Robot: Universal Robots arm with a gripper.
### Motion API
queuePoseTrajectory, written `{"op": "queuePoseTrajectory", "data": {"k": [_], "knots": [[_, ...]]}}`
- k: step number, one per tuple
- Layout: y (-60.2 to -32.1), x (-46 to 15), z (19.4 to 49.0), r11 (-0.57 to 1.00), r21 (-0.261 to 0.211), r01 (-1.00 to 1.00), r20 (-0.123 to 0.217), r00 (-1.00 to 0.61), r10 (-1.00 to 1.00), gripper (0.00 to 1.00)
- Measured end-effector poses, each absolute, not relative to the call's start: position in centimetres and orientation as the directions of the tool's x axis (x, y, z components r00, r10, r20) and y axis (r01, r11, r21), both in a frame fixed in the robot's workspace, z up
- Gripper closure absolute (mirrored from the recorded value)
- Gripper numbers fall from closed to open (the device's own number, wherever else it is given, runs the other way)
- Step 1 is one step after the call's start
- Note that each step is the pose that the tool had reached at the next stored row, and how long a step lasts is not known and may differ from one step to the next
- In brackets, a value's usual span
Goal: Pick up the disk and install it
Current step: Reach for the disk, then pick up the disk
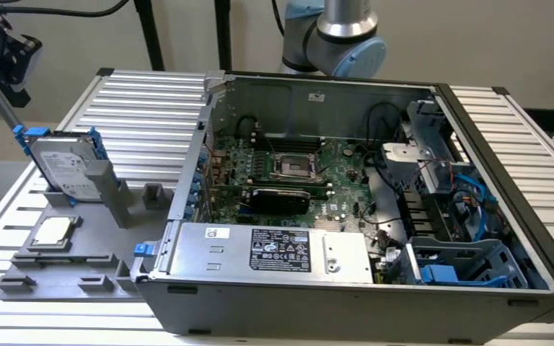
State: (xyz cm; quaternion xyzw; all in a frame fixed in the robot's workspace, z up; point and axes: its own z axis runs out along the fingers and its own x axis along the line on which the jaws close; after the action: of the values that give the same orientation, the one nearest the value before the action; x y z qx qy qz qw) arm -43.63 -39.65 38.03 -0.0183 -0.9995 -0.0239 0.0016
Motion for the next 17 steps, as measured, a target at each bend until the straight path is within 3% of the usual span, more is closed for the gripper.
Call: {"op": "queuePoseTrajectory", "data": {"k": [17], "knots": [[-39.63,-43.64,37.97,0.999,0.048,-0.017,0.004,-1.0,-0.017,0.89]]}}
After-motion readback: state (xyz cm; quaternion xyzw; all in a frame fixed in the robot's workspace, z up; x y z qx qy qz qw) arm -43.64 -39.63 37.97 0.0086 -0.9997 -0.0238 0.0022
